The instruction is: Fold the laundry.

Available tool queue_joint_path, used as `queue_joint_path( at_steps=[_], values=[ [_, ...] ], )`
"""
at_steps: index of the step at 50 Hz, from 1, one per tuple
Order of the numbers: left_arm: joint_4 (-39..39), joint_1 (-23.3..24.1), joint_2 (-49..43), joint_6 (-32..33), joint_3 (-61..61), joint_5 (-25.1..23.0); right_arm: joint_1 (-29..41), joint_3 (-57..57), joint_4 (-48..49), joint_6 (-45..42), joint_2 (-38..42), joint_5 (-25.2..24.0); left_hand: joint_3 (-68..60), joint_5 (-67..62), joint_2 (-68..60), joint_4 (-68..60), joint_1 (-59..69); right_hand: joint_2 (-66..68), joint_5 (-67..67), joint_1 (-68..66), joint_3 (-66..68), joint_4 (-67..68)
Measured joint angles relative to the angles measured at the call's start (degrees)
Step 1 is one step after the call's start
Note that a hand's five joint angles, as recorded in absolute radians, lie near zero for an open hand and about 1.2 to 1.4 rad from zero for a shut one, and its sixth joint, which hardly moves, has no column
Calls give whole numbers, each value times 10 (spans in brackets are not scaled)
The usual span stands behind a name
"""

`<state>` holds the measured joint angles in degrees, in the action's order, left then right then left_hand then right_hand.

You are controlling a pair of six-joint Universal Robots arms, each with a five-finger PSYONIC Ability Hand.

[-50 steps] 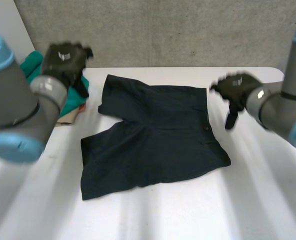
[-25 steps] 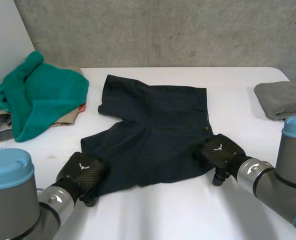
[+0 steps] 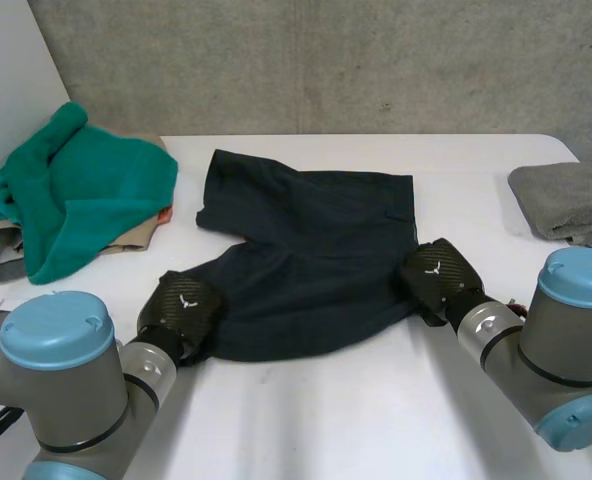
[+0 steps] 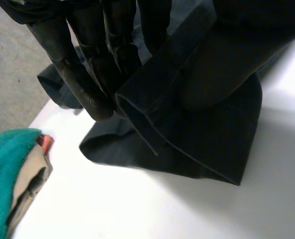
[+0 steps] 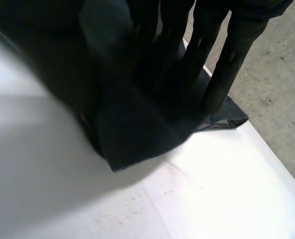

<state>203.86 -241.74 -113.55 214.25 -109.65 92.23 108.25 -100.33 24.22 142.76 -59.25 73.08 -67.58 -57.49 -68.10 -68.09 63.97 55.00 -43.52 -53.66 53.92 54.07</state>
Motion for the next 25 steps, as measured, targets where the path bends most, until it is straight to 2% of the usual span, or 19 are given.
queue_joint_path(
  at_steps=[1,3,7,11,18,19,20,25],
  values=[
    [5,0,0,5,1,0,1,7,2,-6,8,6,-2,-2,-2,-1,2,88,-87,-81,95,95],
    [7,0,5,8,2,0,2,13,2,-13,14,15,-2,-2,-2,-1,2,124,-124,-100,132,134],
    [-7,3,27,7,-2,1,3,14,-7,-19,9,31,-2,-2,-2,-1,2,124,-126,-100,138,141],
    [-73,9,87,3,-21,6,-3,2,-69,-16,-42,39,-2,-2,-2,-1,2,124,-128,-100,138,141],
    [-252,21,193,-7,-57,7,-44,6,-325,-54,-143,26,-2,-2,-2,-2,2,124,-128,-100,138,141],
    [-283,25,206,-8,-61,6,-56,10,-394,-75,-155,22,-2,-2,-2,-1,2,124,-128,-100,138,141],
    [-290,25,209,-9,-61,5,-58,11,-407,-79,-157,21,-2,-2,-2,-1,2,124,-128,-100,138,141],
    [-411,48,232,-11,-59,-2,-86,27,-612,-175,-172,15,-4,-4,-3,-2,2,124,-128,-100,140,141]
  ],
)
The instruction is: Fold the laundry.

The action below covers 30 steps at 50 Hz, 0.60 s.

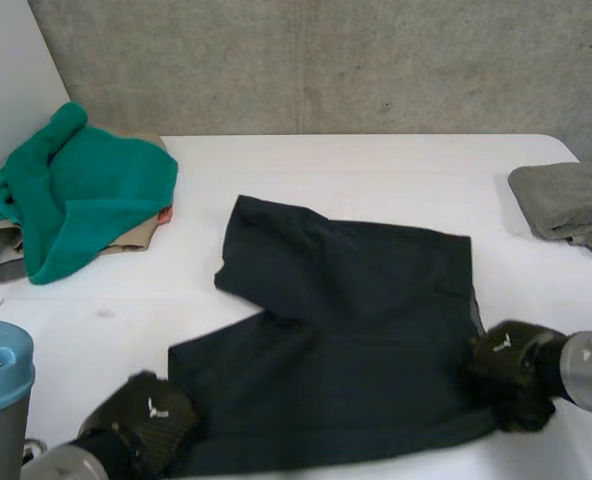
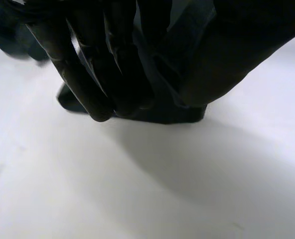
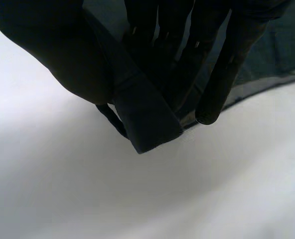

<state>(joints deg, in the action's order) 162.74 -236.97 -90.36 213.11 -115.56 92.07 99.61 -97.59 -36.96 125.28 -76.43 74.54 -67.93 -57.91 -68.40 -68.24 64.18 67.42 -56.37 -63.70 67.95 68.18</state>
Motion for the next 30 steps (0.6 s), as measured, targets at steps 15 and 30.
queue_joint_path(
  at_steps=[15,30],
  values=[
    [146,6,-131,2,202,1,19,76,175,115,31,2,0,-3,0,0,9,0,-13,0,1,1],
    [383,-12,-450,57,594,12,57,190,535,197,198,82,-1,-3,-1,-2,10,0,-13,0,1,2]
  ],
)
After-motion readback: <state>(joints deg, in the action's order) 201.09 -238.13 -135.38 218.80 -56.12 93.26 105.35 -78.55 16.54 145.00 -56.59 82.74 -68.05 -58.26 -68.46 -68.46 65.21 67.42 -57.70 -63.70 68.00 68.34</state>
